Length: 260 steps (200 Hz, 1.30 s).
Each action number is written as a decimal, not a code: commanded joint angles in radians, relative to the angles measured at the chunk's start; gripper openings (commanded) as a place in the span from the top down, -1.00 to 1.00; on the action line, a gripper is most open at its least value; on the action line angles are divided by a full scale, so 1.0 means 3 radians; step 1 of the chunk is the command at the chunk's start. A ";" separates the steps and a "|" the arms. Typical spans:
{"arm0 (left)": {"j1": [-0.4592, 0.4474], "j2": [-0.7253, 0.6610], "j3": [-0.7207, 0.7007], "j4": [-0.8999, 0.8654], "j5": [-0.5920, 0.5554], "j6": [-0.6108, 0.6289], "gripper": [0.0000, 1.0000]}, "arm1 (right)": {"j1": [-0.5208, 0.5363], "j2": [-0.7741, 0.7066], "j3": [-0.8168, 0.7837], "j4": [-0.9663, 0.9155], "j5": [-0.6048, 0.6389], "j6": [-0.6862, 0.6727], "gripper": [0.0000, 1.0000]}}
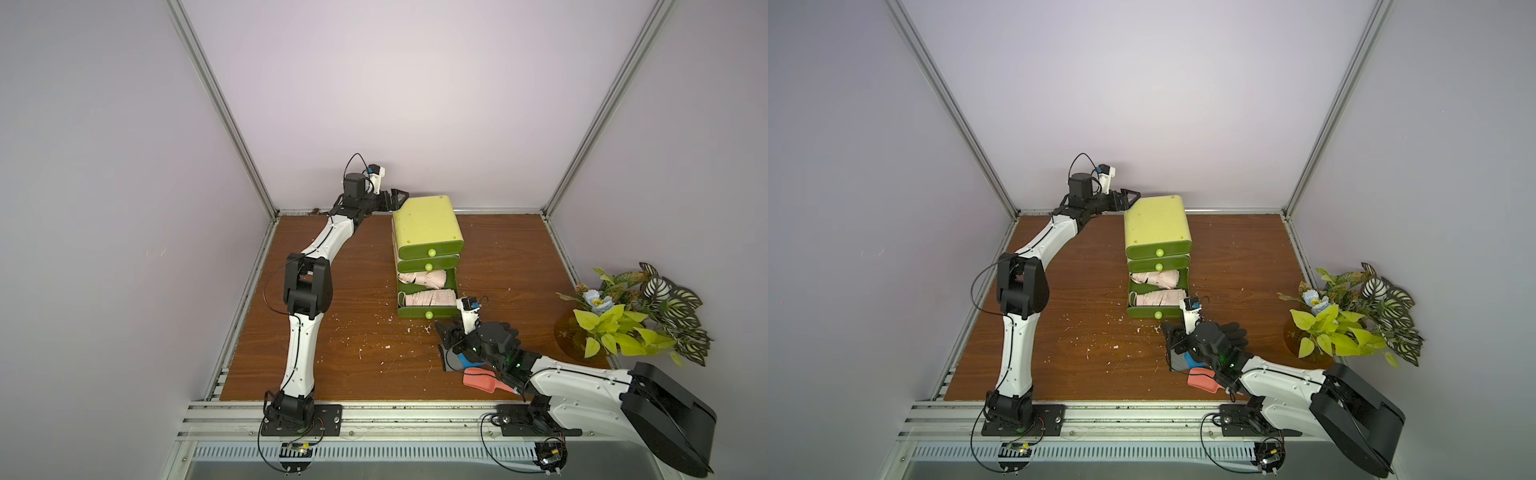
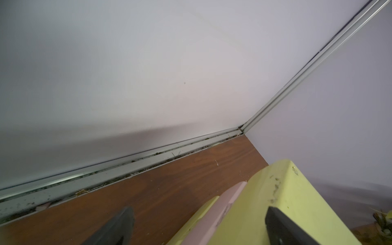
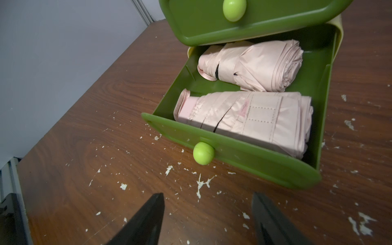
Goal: Place the umbrella in the drawer by color
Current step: Close the drawer in the storage box.
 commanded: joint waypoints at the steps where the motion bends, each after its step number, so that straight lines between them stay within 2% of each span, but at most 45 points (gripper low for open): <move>1: -0.0018 0.0030 0.0106 -0.0046 0.0399 0.0118 -0.99 | 0.0024 0.0216 0.0097 0.0516 0.0190 0.0174 -0.45; 30: -0.0064 0.0127 0.0097 0.0160 0.0648 -0.0142 -0.99 | 0.0021 0.0614 0.0100 0.1096 0.0508 0.0183 -0.45; 49: -0.0128 0.0172 0.0093 0.0137 0.0699 -0.0155 -0.99 | 0.0016 0.0895 0.0135 0.1472 0.0661 0.0016 -0.45; 97: -0.0231 0.0088 0.0040 -0.0261 0.0628 0.0055 -0.99 | -0.0151 0.1522 0.0315 0.2342 0.0551 -0.0416 -0.46; 124: -0.0231 -0.0086 -0.0083 -0.0518 0.0511 0.0181 -0.99 | -0.0404 0.1584 0.0422 0.2326 0.0344 -0.0397 -0.45; 152: -0.0230 -0.0140 -0.0132 -0.0638 0.0511 0.0126 -0.99 | -0.0575 0.1747 0.0648 0.2224 0.0171 -0.0489 -0.45; 187: -0.0259 -0.0172 -0.0222 -0.0574 0.0567 -0.0059 -0.99 | -0.0580 0.2142 0.0946 0.2385 0.0003 -0.0314 -0.43; 223: -0.0307 -0.0384 -0.0553 -0.0333 0.0574 -0.0205 -0.99 | -0.0565 0.2490 0.1167 0.2571 -0.0016 -0.0223 -0.41; 260: -0.0301 -0.0508 -0.0750 -0.0002 0.0547 -0.0504 -0.99 | -0.0494 0.2880 0.1129 0.3323 0.0068 -0.0366 -0.41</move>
